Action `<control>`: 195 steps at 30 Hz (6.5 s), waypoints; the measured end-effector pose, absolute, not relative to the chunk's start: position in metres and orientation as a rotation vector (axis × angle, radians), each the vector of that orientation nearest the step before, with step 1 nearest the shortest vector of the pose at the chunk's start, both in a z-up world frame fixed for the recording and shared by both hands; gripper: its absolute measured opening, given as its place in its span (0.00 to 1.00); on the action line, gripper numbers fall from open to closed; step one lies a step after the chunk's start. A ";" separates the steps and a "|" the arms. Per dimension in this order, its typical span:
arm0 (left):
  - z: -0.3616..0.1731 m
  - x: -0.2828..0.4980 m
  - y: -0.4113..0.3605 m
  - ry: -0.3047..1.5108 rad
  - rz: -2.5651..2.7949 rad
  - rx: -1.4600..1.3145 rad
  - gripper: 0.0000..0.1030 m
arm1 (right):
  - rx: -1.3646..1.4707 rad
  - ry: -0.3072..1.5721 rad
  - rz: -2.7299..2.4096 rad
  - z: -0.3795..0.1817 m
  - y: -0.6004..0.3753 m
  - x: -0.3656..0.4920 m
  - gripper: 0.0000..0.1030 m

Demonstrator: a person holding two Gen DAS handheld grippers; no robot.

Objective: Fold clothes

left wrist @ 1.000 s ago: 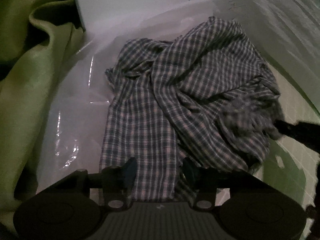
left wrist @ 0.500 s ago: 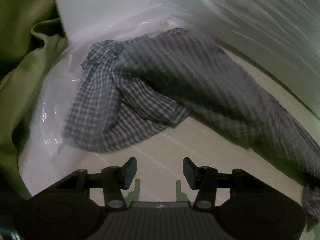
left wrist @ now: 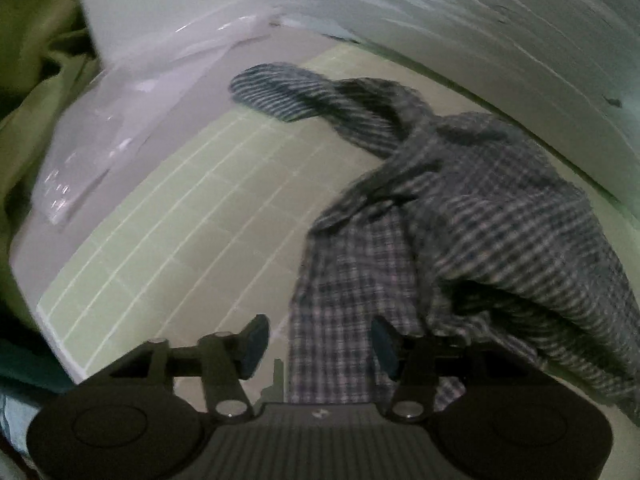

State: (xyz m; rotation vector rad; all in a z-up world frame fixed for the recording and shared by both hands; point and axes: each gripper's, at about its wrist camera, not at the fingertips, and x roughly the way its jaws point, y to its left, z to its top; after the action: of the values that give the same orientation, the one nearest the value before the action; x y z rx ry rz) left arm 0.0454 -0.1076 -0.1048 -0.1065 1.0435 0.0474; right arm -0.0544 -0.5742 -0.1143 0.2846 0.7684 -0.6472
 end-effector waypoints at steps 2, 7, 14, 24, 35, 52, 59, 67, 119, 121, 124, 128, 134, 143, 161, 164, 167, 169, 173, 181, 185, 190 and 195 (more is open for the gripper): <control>-0.103 0.055 -0.110 1.034 0.025 -0.084 0.64 | 0.315 0.757 -0.658 -0.114 -0.578 -0.059 0.45; -0.102 0.092 -0.105 1.025 0.001 -0.059 0.68 | 0.392 0.729 -0.685 -0.114 -0.587 -0.071 0.77; -0.110 0.143 -0.102 1.027 -0.053 -0.062 0.70 | 0.306 0.776 -0.463 -0.122 -0.531 0.012 0.80; -0.138 0.192 -0.120 1.109 -0.119 -0.041 0.69 | 0.311 0.811 -0.222 -0.124 -0.485 0.147 0.79; -0.145 0.195 -0.116 1.140 -0.097 -0.075 0.54 | 0.123 0.927 0.066 -0.152 -0.441 0.228 0.30; -0.139 0.187 -0.117 1.133 -0.095 -0.047 0.43 | -0.002 0.683 -0.226 -0.076 -0.510 0.214 0.45; -0.142 0.174 -0.106 1.162 -0.077 -0.038 0.53 | 0.144 0.773 -0.354 -0.110 -0.500 0.146 0.70; -0.139 0.142 -0.095 1.179 -0.099 -0.039 0.54 | 0.345 0.828 -0.556 -0.128 -0.488 0.039 0.80; -0.120 0.051 -0.003 1.126 -0.104 0.035 0.42 | 0.642 0.817 -0.450 -0.134 -0.452 -0.095 0.19; -0.124 0.051 -0.004 1.132 -0.115 0.044 0.42 | 0.588 0.816 -0.433 -0.129 -0.449 -0.082 0.02; -0.129 0.053 -0.005 1.148 -0.128 0.066 0.42 | 0.503 0.763 -0.398 -0.108 -0.445 -0.050 0.02; -0.137 0.057 -0.004 1.180 -0.127 0.065 0.42 | 0.349 0.695 -0.305 -0.082 -0.409 0.008 0.03; -0.142 0.062 -0.006 1.185 -0.124 0.075 0.42 | 0.261 0.837 -0.087 -0.110 -0.355 0.047 0.42; -0.143 0.065 -0.006 1.178 -0.114 0.075 0.42 | 0.467 0.709 -0.178 -0.093 -0.414 -0.068 0.61; -0.143 0.069 -0.008 1.187 -0.075 0.062 0.43 | 0.189 0.954 -0.234 -0.149 -0.405 -0.007 0.02; -0.143 0.069 -0.007 1.184 -0.071 0.054 0.44 | 0.157 0.970 -0.260 -0.146 -0.408 -0.023 0.00; -0.144 0.068 -0.007 1.178 -0.065 0.050 0.45 | 0.143 1.002 -0.356 -0.137 -0.418 -0.059 0.00; -0.144 0.067 -0.007 1.172 -0.064 0.048 0.45 | 0.165 1.042 -0.402 -0.134 -0.426 -0.088 0.00; -0.144 0.066 -0.007 1.165 -0.059 0.045 0.45 | 0.245 1.066 -0.454 -0.129 -0.439 -0.133 0.01; -0.144 0.069 -0.005 1.162 -0.082 0.040 0.44 | 0.347 0.877 -0.435 -0.114 -0.450 -0.123 0.54; -0.139 0.075 -0.006 1.150 -0.117 0.015 0.44 | 0.362 0.820 -0.433 -0.112 -0.462 -0.104 0.60; -0.140 0.085 -0.023 1.151 -0.175 0.045 0.42 | 0.403 0.814 -0.365 -0.104 -0.479 -0.079 0.35; -0.139 0.095 -0.041 1.148 -0.221 0.086 0.01 | 0.358 0.809 -0.309 -0.089 -0.488 -0.053 0.05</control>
State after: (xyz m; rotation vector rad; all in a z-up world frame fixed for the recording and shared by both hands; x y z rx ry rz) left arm 0.0948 -0.0411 -0.1392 0.0863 1.1478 -0.2212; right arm -0.0526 -0.4879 -0.0895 0.3576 0.8090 -0.3088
